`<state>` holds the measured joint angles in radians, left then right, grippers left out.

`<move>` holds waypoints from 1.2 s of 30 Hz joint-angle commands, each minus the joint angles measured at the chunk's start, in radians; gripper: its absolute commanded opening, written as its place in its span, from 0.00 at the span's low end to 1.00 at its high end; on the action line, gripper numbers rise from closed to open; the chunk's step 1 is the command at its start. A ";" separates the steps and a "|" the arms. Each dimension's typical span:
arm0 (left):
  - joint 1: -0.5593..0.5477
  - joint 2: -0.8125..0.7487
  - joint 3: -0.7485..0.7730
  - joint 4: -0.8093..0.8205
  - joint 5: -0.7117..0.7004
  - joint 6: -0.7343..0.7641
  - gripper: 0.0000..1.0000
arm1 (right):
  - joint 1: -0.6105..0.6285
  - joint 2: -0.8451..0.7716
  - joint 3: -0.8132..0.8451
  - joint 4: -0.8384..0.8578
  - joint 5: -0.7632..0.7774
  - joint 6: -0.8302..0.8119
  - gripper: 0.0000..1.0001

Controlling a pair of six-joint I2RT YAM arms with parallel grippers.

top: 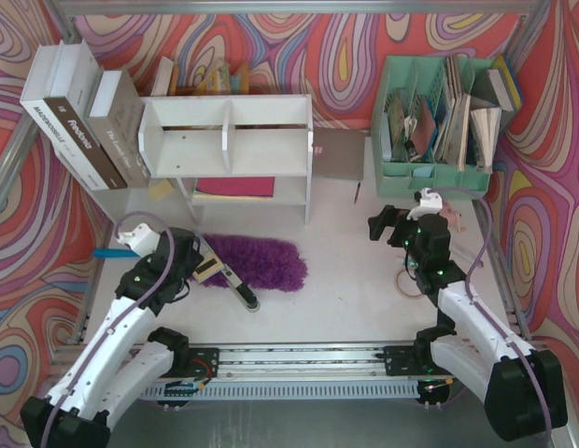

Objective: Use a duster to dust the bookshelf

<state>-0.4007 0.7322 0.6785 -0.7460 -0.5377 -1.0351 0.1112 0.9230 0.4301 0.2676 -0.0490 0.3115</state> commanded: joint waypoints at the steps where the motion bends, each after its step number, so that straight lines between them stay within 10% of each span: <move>1: 0.026 0.014 -0.040 0.023 0.060 -0.006 0.60 | 0.005 0.007 -0.014 0.016 -0.018 0.010 0.99; 20: 0.190 0.025 -0.212 0.209 0.256 0.068 0.41 | 0.005 0.024 -0.019 0.027 -0.044 0.012 0.99; 36: 0.192 -0.018 -0.267 0.228 0.317 0.042 0.52 | 0.004 0.042 -0.018 0.035 -0.075 0.012 0.99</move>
<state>-0.2153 0.7361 0.4519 -0.5205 -0.2367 -0.9840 0.1112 0.9642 0.4156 0.2718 -0.1112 0.3157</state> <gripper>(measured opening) 0.520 0.987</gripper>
